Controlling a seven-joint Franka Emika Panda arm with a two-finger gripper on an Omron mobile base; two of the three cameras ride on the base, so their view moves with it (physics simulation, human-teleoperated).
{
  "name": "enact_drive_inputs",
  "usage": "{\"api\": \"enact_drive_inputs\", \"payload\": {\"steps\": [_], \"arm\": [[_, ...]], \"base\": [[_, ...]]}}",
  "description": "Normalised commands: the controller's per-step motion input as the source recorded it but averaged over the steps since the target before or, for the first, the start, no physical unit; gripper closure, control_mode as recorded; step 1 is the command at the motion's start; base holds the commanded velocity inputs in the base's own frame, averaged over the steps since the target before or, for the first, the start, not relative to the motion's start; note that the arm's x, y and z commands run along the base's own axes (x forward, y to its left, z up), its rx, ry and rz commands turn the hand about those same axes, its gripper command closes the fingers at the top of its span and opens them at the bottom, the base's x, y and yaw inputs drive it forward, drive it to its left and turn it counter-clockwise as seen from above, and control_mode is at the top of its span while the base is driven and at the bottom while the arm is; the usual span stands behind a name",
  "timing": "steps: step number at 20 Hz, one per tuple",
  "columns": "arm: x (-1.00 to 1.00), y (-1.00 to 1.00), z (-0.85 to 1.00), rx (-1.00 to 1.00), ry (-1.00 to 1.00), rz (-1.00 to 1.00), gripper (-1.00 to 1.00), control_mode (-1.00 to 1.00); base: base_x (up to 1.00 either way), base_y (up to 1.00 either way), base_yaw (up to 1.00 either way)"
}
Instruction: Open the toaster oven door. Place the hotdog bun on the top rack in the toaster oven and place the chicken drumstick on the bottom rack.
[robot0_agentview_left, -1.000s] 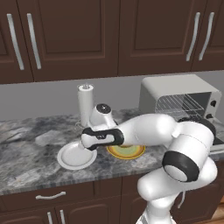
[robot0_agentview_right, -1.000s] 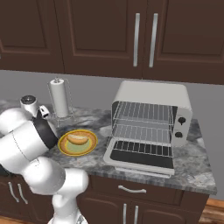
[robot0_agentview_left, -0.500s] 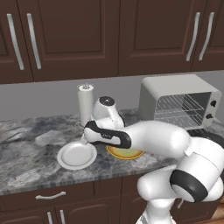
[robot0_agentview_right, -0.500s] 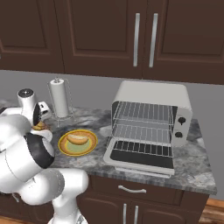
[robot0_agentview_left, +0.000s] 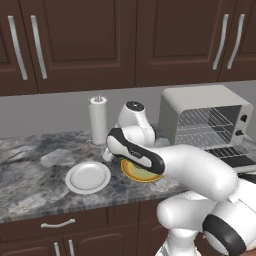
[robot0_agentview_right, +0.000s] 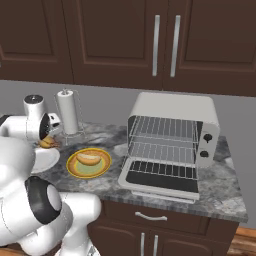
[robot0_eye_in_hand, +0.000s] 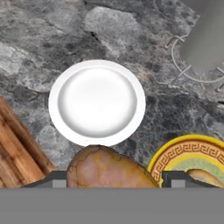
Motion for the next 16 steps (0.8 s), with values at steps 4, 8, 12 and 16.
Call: {"api": "enact_drive_inputs", "payload": {"steps": [4,8,12,16], "arm": [[-0.32,-0.41,0.17,-0.06,0.00,0.00,1.00,-1.00],[-0.21,-0.43,0.14,-0.03,0.01,-0.11,1.00,-1.00],[-0.18,-0.52,0.12,0.00,0.03,-0.12,1.00,-1.00],[-0.19,-0.57,0.09,0.00,0.00,-0.09,1.00,-1.00]], "base": [[0.00,0.00,0.00],[0.00,0.00,0.00],[0.00,0.00,0.00],[0.00,0.00,0.00]]}}
